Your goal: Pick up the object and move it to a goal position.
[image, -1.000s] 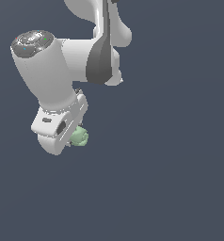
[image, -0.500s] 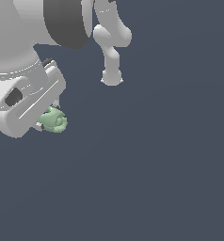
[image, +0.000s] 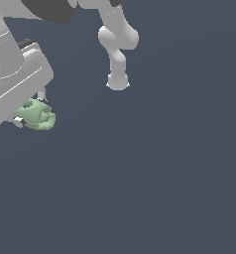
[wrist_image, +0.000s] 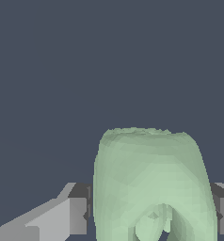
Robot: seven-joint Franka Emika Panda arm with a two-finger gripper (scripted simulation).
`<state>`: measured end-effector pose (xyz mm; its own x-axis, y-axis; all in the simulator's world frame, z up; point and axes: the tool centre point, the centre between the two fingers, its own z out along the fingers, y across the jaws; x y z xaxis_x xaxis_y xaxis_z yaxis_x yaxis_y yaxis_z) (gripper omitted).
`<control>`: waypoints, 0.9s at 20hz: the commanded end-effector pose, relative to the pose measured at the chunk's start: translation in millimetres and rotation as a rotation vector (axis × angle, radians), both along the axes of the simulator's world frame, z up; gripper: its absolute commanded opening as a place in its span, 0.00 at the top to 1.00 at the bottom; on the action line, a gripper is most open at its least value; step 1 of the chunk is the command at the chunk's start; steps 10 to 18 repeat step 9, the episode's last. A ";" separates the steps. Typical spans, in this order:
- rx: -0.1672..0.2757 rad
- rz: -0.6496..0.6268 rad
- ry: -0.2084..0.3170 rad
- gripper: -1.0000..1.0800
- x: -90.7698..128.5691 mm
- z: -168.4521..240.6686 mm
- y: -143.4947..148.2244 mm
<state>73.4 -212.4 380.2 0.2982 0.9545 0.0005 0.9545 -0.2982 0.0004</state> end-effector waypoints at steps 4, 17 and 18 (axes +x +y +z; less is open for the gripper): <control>0.000 0.000 0.001 1.00 0.9 10.0 -5.8; 0.000 0.000 0.001 1.00 1.2 12.4 -7.3; 0.000 0.000 0.001 1.00 1.2 12.4 -7.3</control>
